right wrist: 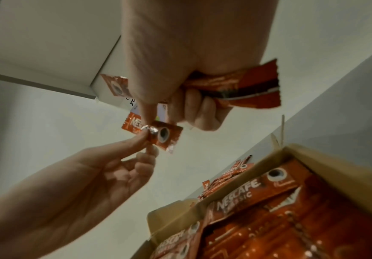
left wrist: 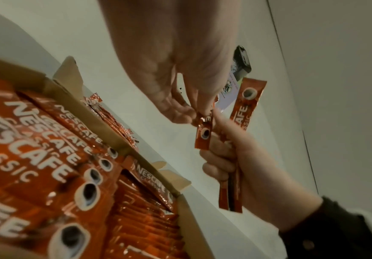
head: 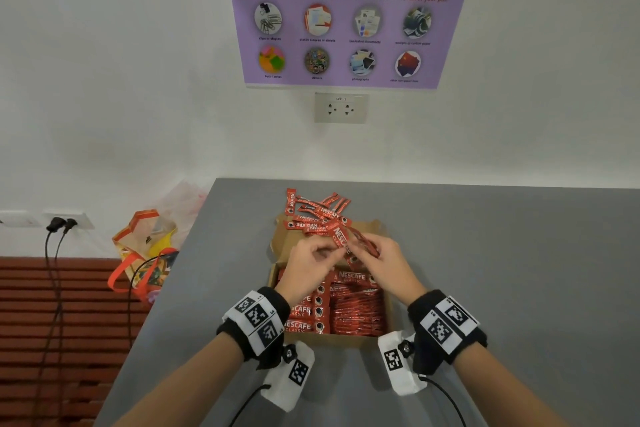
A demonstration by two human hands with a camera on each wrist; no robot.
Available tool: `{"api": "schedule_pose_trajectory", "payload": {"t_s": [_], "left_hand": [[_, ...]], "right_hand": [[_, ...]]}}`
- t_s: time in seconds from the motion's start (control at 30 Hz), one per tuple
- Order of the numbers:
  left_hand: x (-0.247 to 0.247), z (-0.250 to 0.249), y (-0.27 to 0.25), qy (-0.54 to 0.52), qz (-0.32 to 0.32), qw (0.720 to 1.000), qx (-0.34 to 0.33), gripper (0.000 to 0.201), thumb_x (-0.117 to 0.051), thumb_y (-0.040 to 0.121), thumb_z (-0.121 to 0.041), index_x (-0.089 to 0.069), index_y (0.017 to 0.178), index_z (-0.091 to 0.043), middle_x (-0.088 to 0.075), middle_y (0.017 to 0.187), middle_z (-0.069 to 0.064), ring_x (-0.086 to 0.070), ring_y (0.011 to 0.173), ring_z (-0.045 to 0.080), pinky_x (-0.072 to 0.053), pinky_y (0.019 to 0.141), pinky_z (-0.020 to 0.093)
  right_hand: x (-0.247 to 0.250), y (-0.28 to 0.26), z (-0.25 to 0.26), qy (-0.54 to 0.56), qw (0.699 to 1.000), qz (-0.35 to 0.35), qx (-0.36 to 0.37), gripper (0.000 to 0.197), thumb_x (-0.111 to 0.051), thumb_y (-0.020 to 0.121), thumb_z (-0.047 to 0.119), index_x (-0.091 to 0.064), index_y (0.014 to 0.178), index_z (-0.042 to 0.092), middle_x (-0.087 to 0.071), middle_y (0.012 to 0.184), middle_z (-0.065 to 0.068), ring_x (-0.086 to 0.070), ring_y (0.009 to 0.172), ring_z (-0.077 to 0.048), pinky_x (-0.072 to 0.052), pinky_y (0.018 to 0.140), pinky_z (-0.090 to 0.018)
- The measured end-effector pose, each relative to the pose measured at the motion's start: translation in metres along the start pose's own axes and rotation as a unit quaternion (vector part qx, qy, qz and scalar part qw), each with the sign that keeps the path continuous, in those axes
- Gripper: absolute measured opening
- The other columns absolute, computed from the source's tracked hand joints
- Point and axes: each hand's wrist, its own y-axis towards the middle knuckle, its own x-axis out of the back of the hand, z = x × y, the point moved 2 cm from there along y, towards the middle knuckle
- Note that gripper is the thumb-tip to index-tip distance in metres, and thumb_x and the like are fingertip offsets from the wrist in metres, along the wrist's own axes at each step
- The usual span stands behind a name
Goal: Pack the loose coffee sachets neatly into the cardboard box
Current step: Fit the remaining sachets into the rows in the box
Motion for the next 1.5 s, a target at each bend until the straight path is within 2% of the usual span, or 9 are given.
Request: {"api": "schedule_pose_trajectory", "payload": {"t_s": [0.13,0.27,0.43,0.57,0.87,1.03,1.2,1.37,1.5], "left_hand": [[-0.004,0.000,0.002,-0.068,0.010,0.996,0.062,0.012,-0.064,0.086,-0.008,-0.062,0.096,-0.014,-0.069,0.084,0.008,-0.067,0.073,0.017,-0.057,0.072,0.028],[-0.003,0.003,-0.002,-0.004,-0.023,0.999,0.027,0.044,-0.070,0.081,-0.012,-0.052,0.118,-0.026,-0.066,0.098,-0.008,-0.065,0.079,0.001,-0.054,0.073,0.018],[-0.004,0.019,-0.003,0.110,0.015,0.993,0.032,0.012,-0.069,0.082,-0.013,-0.072,0.094,-0.014,-0.070,0.095,-0.005,-0.062,0.085,0.003,-0.050,0.077,0.013],[-0.011,0.025,-0.001,0.145,0.034,0.988,0.043,0.008,-0.070,0.081,-0.011,-0.073,0.087,-0.008,-0.069,0.086,-0.001,-0.059,0.072,0.001,-0.046,0.065,0.006],[-0.023,0.033,0.000,0.255,0.084,0.963,0.017,0.016,-0.071,0.081,-0.016,-0.071,0.096,-0.013,-0.063,0.100,0.000,-0.051,0.083,0.003,-0.041,0.068,0.005],[-0.025,0.035,0.002,0.283,0.090,0.955,-0.001,0.020,-0.066,0.084,-0.016,-0.067,0.104,-0.016,-0.057,0.107,-0.005,-0.049,0.096,0.004,-0.042,0.090,0.017],[-0.013,0.014,0.003,0.138,0.004,0.990,-0.004,0.024,-0.042,0.097,-0.008,-0.058,0.114,-0.011,-0.062,0.085,-0.004,-0.054,0.066,0.007,-0.045,0.060,0.013],[-0.010,0.007,0.008,0.028,-0.021,0.997,0.074,0.018,-0.056,0.091,-0.012,-0.061,0.107,-0.005,-0.067,0.084,0.001,-0.064,0.060,0.007,-0.056,0.066,0.028],[0.001,0.009,0.008,0.038,-0.061,0.997,0.039,0.014,-0.060,0.088,-0.004,-0.067,0.100,-0.005,-0.067,0.093,-0.001,-0.064,0.077,0.003,-0.052,0.067,0.010]], "right_hand": [[0.004,-0.004,-0.003,-0.049,0.998,-0.025,0.008,0.011,-0.068,0.084,0.019,-0.065,0.080,0.028,-0.066,0.073,0.008,-0.059,0.066,-0.005,-0.044,0.065,-0.015],[0.019,-0.003,-0.004,-0.082,0.994,0.045,-0.048,0.020,-0.065,0.086,0.019,-0.060,0.070,0.031,-0.059,0.059,0.012,-0.056,0.052,0.004,-0.040,0.054,-0.011],[0.023,-0.001,-0.020,-0.239,0.945,0.191,-0.113,0.022,-0.057,0.092,0.025,-0.060,0.071,0.018,-0.052,0.063,0.007,-0.047,0.054,-0.006,-0.032,0.049,-0.015],[0.018,-0.001,-0.026,-0.233,0.950,0.163,-0.130,0.020,-0.061,0.089,0.024,-0.069,0.094,0.007,-0.055,0.069,0.010,-0.049,0.060,0.000,-0.034,0.052,-0.011],[0.016,-0.002,-0.032,-0.255,0.948,0.142,-0.124,0.013,-0.064,0.087,0.021,-0.069,0.089,0.010,-0.067,0.087,-0.002,-0.060,0.076,-0.012,-0.052,0.076,-0.027],[0.017,-0.004,-0.028,-0.272,0.948,0.118,-0.115,0.010,-0.065,0.086,0.024,-0.065,0.088,0.015,-0.055,0.072,0.010,-0.049,0.062,0.002,-0.041,0.058,-0.015],[0.015,-0.003,-0.023,-0.311,0.944,0.085,-0.066,0.011,-0.060,0.090,0.025,-0.064,0.097,0.017,-0.060,0.080,0.008,-0.053,0.065,-0.003,-0.040,0.056,-0.014],[0.006,0.002,-0.017,-0.312,0.948,0.064,-0.019,0.006,-0.062,0.088,0.023,-0.065,0.091,0.019,-0.067,0.086,0.004,-0.063,0.076,-0.010,-0.053,0.068,-0.026],[0.013,-0.004,-0.010,-0.156,0.985,0.065,-0.032,0.013,-0.069,0.083,0.027,-0.062,0.094,0.023,-0.063,0.086,0.014,-0.060,0.076,0.002,-0.049,0.062,-0.012]]}}
